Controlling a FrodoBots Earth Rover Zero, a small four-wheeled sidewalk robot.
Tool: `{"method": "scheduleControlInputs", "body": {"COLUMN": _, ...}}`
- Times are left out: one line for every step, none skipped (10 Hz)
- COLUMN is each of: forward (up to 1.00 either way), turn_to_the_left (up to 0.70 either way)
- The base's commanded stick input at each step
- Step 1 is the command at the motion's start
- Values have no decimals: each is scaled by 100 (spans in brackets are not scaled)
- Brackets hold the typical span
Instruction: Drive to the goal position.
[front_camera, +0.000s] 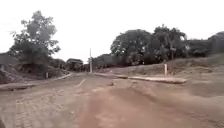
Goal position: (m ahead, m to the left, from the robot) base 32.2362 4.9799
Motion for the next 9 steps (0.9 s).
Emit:
{"method": "scheduleControlInputs", "body": {"forward": 48, "turn_to_the_left": 0}}
{"method": "scheduleControlInputs", "body": {"forward": 0, "turn_to_the_left": 0}}
{"method": "scheduleControlInputs", "body": {"forward": 0, "turn_to_the_left": 0}}
{"method": "scheduleControlInputs", "body": {"forward": 0, "turn_to_the_left": 0}}
{"method": "scheduleControlInputs", "body": {"forward": 0, "turn_to_the_left": 0}}
{"method": "scheduleControlInputs", "body": {"forward": 0, "turn_to_the_left": 0}}
{"method": "scheduleControlInputs", "body": {"forward": 0, "turn_to_the_left": 0}}
{"method": "scheduleControlInputs", "body": {"forward": 0, "turn_to_the_left": 0}}
{"method": "scheduleControlInputs", "body": {"forward": 0, "turn_to_the_left": 0}}
